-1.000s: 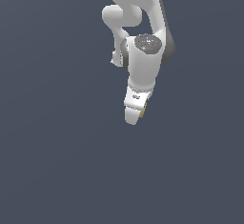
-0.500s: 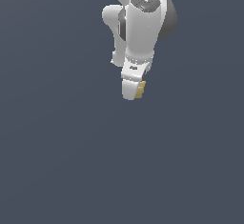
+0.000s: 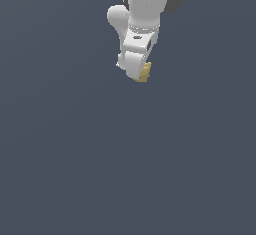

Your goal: Pick up the object and move it to a goal position.

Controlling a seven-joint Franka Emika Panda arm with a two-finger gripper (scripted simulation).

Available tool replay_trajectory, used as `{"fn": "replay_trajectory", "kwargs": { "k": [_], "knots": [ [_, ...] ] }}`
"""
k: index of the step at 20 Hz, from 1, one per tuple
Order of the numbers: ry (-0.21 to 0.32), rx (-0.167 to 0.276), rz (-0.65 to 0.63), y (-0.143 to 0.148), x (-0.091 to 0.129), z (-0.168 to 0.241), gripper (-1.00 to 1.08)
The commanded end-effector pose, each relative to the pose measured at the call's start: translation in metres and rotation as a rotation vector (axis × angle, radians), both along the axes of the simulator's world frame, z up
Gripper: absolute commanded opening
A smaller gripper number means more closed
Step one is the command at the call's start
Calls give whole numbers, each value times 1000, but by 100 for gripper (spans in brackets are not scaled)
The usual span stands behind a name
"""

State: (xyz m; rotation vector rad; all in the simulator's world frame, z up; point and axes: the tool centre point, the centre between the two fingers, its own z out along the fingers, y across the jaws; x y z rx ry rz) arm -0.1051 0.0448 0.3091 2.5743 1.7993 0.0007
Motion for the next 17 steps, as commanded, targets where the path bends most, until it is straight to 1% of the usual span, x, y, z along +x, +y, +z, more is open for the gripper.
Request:
{"fn": "replay_trajectory", "kwargs": {
  "k": [1, 9, 17],
  "knots": [
    [1, 1, 0, -2, -11, 14, -100],
    [1, 2, 0, -6, -31, 43, -100],
    [1, 1, 0, -7, -33, 48, -100]
  ]
}}
